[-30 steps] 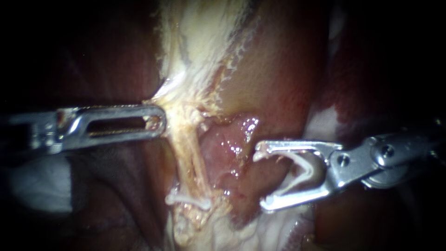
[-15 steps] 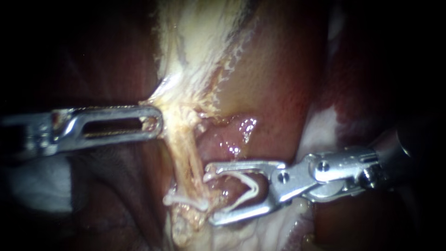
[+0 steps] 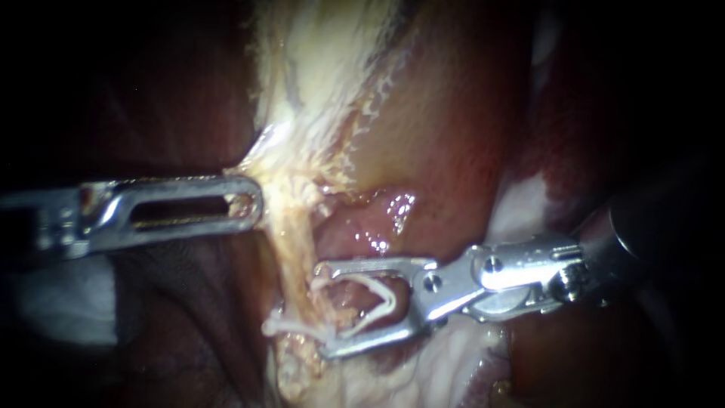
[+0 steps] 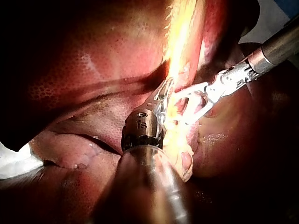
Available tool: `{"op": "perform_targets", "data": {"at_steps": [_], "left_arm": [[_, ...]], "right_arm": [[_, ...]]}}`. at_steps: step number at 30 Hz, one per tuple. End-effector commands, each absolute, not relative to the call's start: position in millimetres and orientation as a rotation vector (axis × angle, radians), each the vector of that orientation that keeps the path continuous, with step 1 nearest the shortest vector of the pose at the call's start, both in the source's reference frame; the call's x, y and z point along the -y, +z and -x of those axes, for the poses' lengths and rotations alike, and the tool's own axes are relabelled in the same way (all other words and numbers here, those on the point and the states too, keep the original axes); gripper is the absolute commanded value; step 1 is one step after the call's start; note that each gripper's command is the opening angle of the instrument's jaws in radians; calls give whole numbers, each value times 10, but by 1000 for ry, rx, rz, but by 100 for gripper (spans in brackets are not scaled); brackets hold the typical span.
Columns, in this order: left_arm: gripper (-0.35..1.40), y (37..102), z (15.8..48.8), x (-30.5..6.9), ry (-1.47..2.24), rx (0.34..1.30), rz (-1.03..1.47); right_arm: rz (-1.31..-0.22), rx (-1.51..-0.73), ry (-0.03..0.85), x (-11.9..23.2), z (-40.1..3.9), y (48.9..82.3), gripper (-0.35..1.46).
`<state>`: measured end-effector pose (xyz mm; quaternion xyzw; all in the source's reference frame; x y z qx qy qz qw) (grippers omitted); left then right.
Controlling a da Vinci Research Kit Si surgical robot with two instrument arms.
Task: Clipping second clip left tube
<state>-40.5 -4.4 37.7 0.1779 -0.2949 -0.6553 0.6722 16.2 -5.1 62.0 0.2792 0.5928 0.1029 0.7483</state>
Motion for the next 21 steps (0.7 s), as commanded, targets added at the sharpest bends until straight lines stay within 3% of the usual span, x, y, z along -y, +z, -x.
{"op": "perform_targets", "data": {"at_steps": [1,21], "left_arm": [[-35,377,405,44,-1476,664,-401],[-35,378,403,43,-1474,664,-401]], "right_arm": [[-612,-1297,225,53,-164,621,60],[-634,-1305,215,58,-185,618,60]]}}
